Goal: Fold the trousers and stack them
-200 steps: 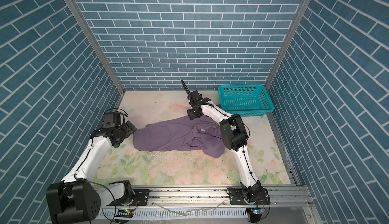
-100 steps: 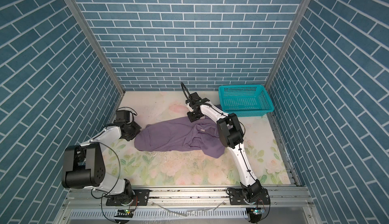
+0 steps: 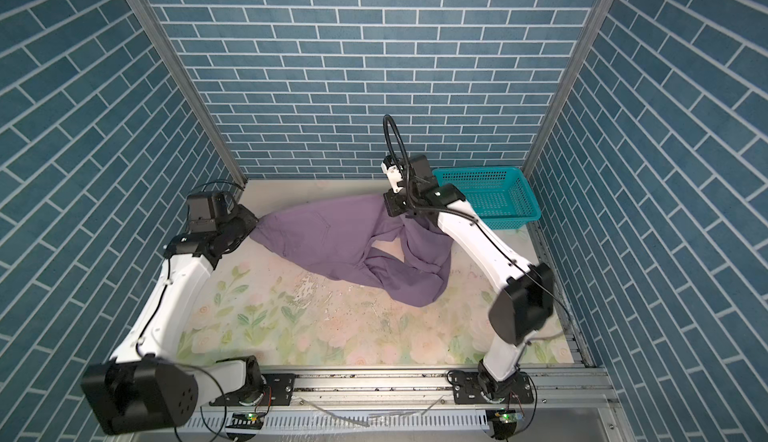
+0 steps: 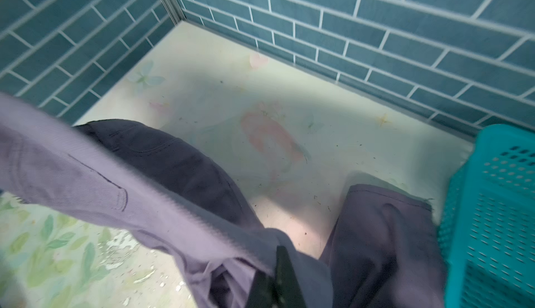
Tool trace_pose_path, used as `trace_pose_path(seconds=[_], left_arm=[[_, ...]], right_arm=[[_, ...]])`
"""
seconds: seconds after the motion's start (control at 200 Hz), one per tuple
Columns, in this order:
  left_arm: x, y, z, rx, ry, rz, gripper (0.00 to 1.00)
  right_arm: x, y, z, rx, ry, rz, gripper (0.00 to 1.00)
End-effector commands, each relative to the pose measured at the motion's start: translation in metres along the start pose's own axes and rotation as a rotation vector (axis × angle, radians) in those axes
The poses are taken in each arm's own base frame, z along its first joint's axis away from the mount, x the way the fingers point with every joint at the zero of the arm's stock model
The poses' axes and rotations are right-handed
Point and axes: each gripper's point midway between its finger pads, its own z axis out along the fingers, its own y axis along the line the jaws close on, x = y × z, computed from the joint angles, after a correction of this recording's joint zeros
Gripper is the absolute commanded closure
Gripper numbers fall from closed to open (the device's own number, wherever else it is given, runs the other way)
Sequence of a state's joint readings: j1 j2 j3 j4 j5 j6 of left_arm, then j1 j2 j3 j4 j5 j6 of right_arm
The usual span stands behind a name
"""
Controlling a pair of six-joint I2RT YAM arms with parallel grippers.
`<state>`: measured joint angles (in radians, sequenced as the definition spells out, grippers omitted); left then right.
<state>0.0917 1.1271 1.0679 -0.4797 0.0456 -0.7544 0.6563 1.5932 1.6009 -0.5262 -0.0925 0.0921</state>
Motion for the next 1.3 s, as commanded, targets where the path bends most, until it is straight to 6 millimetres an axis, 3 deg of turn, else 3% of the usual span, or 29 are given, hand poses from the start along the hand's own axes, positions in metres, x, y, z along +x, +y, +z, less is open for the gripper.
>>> trace_pose_path(seconds=[0.0,0.08,0.215,0.305,0.4,0.455,0.54,0.61,0.76,0.895,1.125,1.295], left_arm=[[0.044,0.062,-0.007,-0.175,0.062,-0.007,1.0],[0.076,0.1,-0.013,-0.256,0.095,-0.022,0.97],[0.122,0.158,-0.025,-0.396,0.139,-0.061,0.75],[0.133,0.173,-0.032,-0.429,0.136,-0.085,0.65],[0.128,0.176,-0.042,-0.45,0.108,-0.1,0.51],[0.12,0.171,-0.047,-0.442,0.083,-0.104,0.4],[0.105,0.158,-0.05,-0.409,0.047,-0.098,0.13],[0.097,0.15,-0.047,-0.395,0.041,-0.085,0.04],[0.099,0.144,-0.017,-0.393,0.099,-0.052,0.15],[0.105,0.141,0.016,-0.363,0.125,-0.052,0.13],[0.116,0.136,0.064,-0.381,0.21,-0.003,0.04],[0.132,0.146,0.089,-0.424,0.243,0.024,0.15]], right_arm=[[0.078,0.022,0.007,0.028,0.141,0.022,1.0],[0.13,0.043,0.002,-0.023,0.216,0.095,1.0],[0.223,0.065,0.003,-0.059,0.343,0.212,1.0],[0.269,0.075,0.006,-0.059,0.424,0.246,1.0],[0.298,0.085,0.01,-0.058,0.482,0.217,1.0],[0.308,0.089,0.012,-0.061,0.514,0.195,1.0],[0.323,0.094,0.014,-0.063,0.557,0.156,1.0],[0.336,0.1,0.015,-0.075,0.591,0.138,1.0],[0.358,0.114,0.014,-0.094,0.657,0.103,1.0],[0.371,0.112,0.011,-0.071,0.666,0.14,1.0],[0.363,0.104,0.006,-0.031,0.622,0.169,1.0],[0.362,0.094,-0.002,0.011,0.596,0.197,1.0]])
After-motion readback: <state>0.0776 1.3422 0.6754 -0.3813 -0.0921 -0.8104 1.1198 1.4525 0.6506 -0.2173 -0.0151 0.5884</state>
